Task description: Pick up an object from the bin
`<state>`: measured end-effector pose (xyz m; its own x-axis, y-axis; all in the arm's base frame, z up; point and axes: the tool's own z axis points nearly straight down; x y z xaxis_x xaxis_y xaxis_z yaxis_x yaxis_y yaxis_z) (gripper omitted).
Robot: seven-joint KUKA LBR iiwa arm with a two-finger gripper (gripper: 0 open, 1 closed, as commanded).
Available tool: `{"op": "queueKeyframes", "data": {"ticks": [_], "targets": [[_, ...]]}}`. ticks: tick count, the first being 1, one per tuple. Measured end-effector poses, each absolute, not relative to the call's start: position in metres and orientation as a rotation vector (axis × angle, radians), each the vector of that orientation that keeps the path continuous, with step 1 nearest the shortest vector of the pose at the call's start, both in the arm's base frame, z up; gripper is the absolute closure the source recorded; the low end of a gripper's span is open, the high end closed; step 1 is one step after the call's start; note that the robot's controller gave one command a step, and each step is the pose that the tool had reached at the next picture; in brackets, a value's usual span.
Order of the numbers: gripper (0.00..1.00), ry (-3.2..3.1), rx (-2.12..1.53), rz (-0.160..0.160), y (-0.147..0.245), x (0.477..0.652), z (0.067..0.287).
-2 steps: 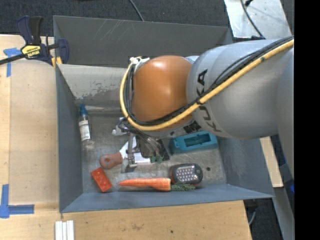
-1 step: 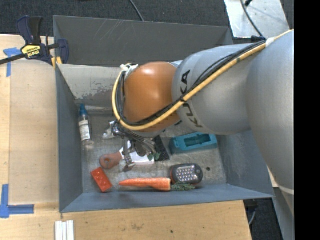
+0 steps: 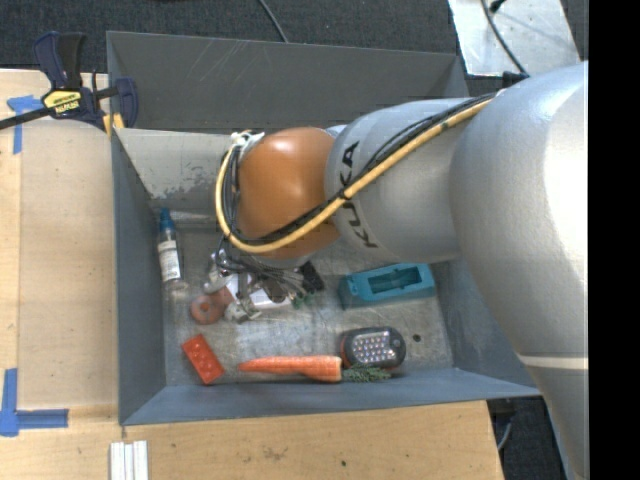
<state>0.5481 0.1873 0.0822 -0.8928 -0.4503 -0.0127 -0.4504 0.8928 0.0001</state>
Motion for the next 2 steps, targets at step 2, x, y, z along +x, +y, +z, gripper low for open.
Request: {"op": "queueKeyframes", "data": {"ticks": [2], "targets": [[1.0, 2.983, -0.967, -0.001, 0.123, 0.547, 0.227]]}}
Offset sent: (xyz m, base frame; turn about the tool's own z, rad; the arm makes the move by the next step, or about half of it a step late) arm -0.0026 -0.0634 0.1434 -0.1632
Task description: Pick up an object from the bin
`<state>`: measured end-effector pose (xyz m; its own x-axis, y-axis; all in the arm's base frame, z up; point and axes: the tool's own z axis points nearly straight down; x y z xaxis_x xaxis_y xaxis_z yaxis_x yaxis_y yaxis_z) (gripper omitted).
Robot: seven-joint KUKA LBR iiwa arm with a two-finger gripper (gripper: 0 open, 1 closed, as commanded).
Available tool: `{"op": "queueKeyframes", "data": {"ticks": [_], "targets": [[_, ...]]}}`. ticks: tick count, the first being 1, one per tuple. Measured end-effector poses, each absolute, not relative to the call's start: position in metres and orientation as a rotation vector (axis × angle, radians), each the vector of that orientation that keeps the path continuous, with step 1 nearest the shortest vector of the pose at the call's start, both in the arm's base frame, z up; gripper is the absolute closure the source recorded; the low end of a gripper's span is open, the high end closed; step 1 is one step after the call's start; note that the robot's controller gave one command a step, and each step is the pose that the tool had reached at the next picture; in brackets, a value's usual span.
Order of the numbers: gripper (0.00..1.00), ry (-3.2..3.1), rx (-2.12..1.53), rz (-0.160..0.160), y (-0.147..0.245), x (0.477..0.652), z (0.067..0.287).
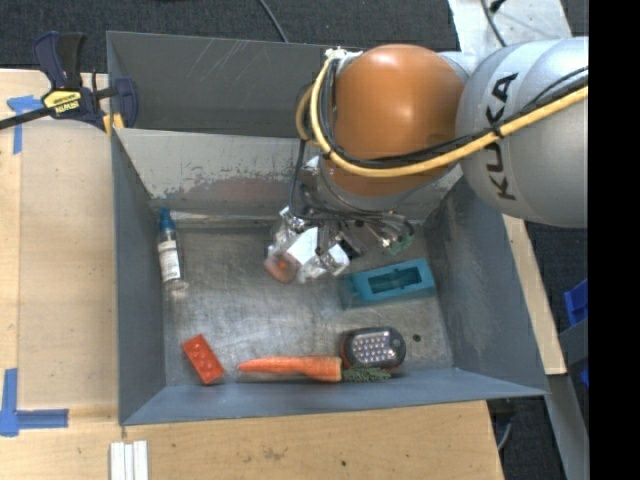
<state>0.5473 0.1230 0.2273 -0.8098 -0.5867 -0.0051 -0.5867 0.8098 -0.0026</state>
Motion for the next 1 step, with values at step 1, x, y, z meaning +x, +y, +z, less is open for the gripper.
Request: {"op": "queueKeyframes", "data": {"ticks": [1], "targets": [[1.0, 2.986, -0.968, 0.001, 0.1235, 0.5465, 0.2261]]}}
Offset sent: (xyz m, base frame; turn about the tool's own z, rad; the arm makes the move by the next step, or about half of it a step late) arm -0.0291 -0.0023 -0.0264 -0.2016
